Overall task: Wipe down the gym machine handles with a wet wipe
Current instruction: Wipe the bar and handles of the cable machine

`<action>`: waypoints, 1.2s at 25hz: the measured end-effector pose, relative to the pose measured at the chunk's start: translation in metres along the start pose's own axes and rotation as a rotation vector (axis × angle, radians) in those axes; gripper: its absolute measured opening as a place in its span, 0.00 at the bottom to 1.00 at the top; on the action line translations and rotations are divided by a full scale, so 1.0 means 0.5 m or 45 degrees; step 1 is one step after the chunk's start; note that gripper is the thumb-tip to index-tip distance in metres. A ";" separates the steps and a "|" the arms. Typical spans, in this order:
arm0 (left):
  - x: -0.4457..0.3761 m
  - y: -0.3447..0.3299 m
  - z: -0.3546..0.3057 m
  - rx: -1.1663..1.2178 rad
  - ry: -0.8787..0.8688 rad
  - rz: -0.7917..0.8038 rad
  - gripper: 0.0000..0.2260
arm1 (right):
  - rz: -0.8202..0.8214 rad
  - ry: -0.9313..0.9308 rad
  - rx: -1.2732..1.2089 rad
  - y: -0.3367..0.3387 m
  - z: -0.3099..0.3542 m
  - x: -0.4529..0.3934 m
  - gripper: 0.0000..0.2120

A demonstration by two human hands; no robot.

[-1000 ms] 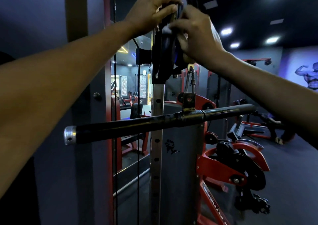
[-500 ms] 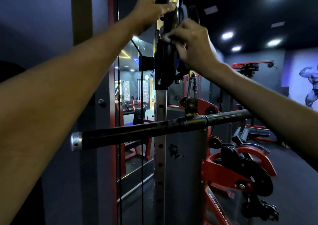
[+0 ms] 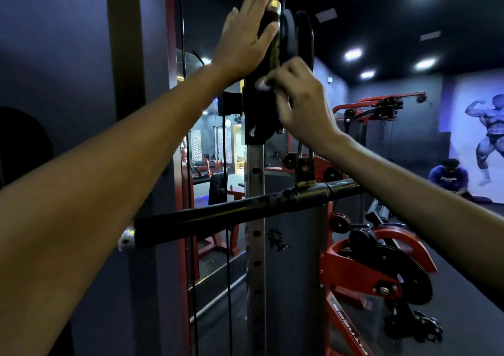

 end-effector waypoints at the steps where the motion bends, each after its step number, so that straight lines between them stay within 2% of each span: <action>1: 0.000 0.002 0.000 -0.060 -0.015 0.007 0.21 | 0.025 0.034 0.017 -0.005 0.008 0.024 0.09; 3: 0.003 0.002 -0.003 -0.129 -0.052 0.005 0.21 | 0.051 0.064 0.024 -0.002 0.014 0.038 0.09; 7: 0.007 -0.005 -0.003 -0.074 -0.062 -0.009 0.23 | -0.244 -0.067 0.008 0.033 -0.022 -0.034 0.05; 10: 0.008 -0.007 -0.004 -0.041 -0.049 0.033 0.24 | -0.270 -0.145 -0.067 0.018 -0.032 -0.023 0.08; 14: 0.006 0.007 -0.009 0.009 -0.027 0.088 0.24 | -0.199 -0.035 -0.182 -0.001 -0.003 0.047 0.11; 18: 0.006 0.011 -0.030 -0.045 0.038 0.113 0.22 | -0.085 0.122 -0.142 -0.008 -0.012 0.064 0.12; 24: 0.011 0.021 -0.065 -0.297 0.231 0.165 0.23 | 0.056 0.527 -0.044 -0.018 -0.006 0.101 0.08; 26: 0.017 0.025 -0.086 -0.439 0.266 0.236 0.25 | 0.096 0.518 -0.057 -0.017 -0.011 0.096 0.09; 30: 0.079 0.041 -0.077 -0.798 0.421 0.429 0.28 | 0.247 0.283 -0.307 -0.026 -0.011 0.087 0.07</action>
Point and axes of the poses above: each hand's wrist, its own x-axis away from the middle knuckle, its own y-axis out of the back of the hand, z = x × y, the point moved 6 cm from there along -x, towards the middle knuckle, and after that the axes turned 3 degrees about y, right-handed, at the moved point
